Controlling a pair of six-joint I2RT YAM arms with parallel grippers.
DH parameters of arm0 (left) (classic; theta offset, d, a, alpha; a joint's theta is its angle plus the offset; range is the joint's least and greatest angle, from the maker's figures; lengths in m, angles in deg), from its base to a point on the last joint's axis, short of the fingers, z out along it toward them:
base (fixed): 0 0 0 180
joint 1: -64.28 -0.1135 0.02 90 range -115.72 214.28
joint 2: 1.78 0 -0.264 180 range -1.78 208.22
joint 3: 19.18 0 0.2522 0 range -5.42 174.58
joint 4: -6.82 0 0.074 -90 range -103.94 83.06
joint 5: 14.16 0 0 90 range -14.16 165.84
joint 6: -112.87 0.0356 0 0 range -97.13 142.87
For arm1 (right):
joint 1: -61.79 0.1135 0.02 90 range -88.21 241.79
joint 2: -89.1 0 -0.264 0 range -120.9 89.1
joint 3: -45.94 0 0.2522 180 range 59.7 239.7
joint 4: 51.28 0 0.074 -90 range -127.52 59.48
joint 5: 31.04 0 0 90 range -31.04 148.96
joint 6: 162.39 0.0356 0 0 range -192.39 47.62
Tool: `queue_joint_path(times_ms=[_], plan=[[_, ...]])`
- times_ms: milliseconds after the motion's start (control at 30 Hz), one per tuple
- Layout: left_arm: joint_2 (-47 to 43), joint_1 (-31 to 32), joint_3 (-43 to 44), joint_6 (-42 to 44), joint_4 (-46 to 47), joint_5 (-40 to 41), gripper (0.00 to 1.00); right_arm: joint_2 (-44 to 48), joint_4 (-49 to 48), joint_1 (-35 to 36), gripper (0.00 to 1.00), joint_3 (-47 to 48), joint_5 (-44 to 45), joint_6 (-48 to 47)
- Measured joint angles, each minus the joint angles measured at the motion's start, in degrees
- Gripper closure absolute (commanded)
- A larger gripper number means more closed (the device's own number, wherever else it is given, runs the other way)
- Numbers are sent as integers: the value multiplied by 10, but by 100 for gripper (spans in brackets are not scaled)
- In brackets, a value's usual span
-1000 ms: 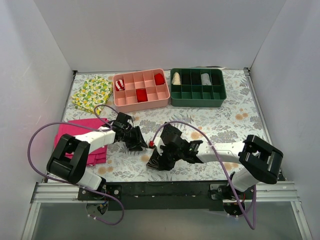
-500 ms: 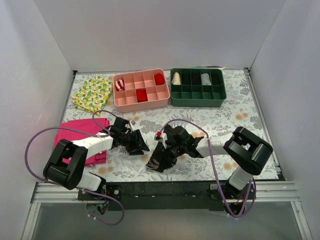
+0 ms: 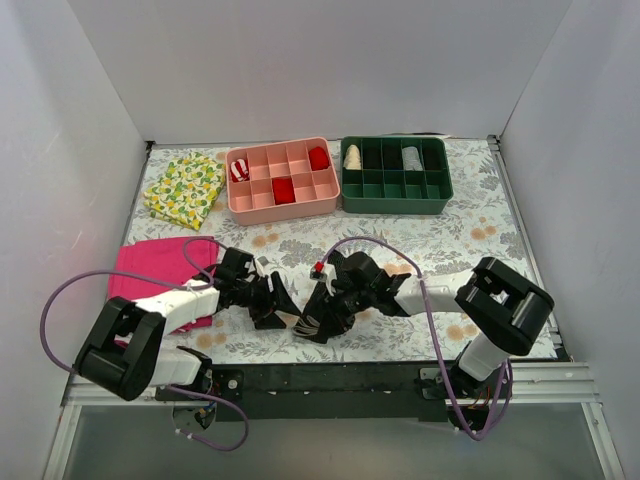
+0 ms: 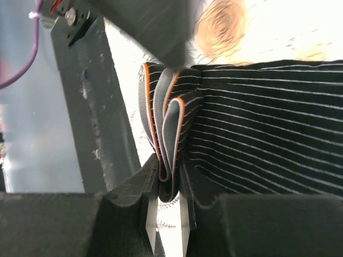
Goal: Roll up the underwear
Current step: Roll the underwear to the center of the board.
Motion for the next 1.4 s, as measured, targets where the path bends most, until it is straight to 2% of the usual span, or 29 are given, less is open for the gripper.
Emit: queue_joint_path(times_ms=[133, 267, 600, 833, 967, 1167, 1233, 1367, 1400], plan=[[-47, 8, -31, -36, -14, -6, 39, 19, 13, 0, 78, 0, 38, -5], [-56, 16, -36, -70, -17, -5, 39, 25, 24, 7, 78, 1, 63, -13], [-26, 18, -27, -136, 3, 21, 35, 25, 34, 51, 77, 10, 104, -28], [13, 19, -25, -169, 47, 0, 35, 25, 34, 66, 77, 13, 122, -32], [21, 20, -25, -173, 59, -5, 39, 25, 33, 71, 77, 14, 129, -32], [27, 28, -32, -170, 71, -3, 63, 26, 34, 74, 75, 15, 136, -32], [35, 33, -37, -169, 78, -4, 71, 28, 35, 76, 72, 15, 141, -32], [53, 40, -39, -170, 93, -8, 76, 30, 41, 83, 64, 16, 151, -34], [57, 42, -39, -170, 98, -10, 77, 31, 45, 86, 59, 16, 155, -34]])
